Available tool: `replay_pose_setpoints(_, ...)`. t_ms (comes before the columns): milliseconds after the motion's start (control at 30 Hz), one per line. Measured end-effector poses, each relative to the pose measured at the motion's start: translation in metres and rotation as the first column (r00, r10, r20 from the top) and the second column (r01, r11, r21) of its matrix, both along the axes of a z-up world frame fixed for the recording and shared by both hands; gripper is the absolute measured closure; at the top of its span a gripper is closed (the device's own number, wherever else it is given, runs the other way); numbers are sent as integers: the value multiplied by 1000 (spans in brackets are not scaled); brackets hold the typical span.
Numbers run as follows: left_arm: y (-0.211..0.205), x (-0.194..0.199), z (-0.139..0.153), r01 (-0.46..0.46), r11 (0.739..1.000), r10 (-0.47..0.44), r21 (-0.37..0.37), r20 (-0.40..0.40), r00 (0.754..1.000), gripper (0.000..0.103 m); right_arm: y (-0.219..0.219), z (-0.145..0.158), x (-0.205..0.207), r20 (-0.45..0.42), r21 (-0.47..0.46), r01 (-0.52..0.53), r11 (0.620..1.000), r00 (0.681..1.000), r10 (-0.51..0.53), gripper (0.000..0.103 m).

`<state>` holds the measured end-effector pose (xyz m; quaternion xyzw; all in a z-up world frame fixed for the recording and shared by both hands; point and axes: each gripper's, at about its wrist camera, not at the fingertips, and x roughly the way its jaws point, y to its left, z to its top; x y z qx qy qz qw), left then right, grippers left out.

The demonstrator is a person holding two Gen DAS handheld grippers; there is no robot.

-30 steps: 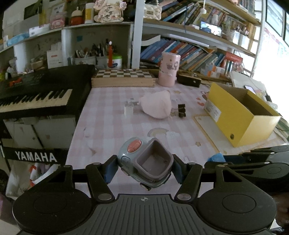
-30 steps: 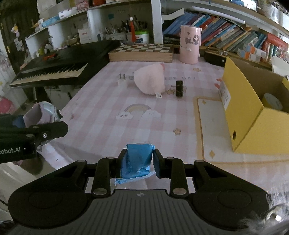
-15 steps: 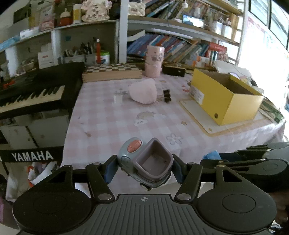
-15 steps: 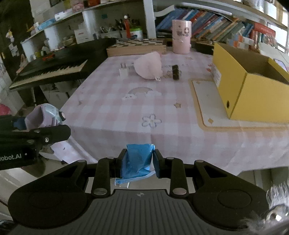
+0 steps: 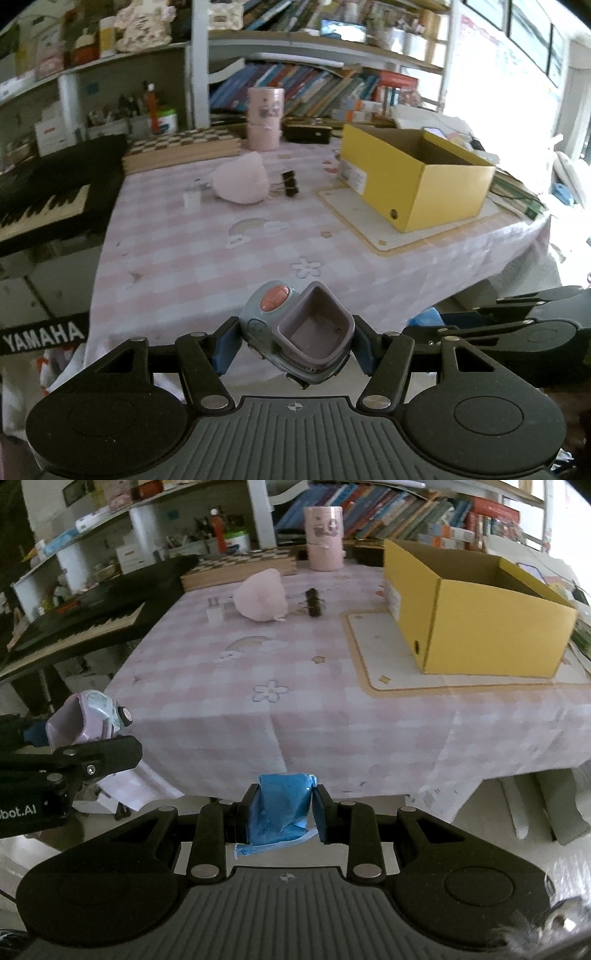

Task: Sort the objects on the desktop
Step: 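Lift the blue object and toy car and carry both toward the yellow box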

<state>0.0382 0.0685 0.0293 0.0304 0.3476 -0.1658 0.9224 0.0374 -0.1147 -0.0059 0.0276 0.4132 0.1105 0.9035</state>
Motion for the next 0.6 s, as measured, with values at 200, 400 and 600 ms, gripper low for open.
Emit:
replay_pose_setpoints(200, -12, 2, -1, 52, 999, -52, -2, -2, 999, 41, -12, 0, -6, 0, -3, 48, 999, 999, -48, 76)
replay_pose_setpoints(400, -21, 5, -1, 81, 997, -81, 2, 7, 997, 41, -20, -1, -7, 0, -2, 77, 997, 997, -77, 76)
replay_pose_setpoints(600, -27, 10, -1, 88, 996, -88, 2, 9, 996, 41, -23, -1, -6, 3, -5, 78, 997, 997, -78, 76)
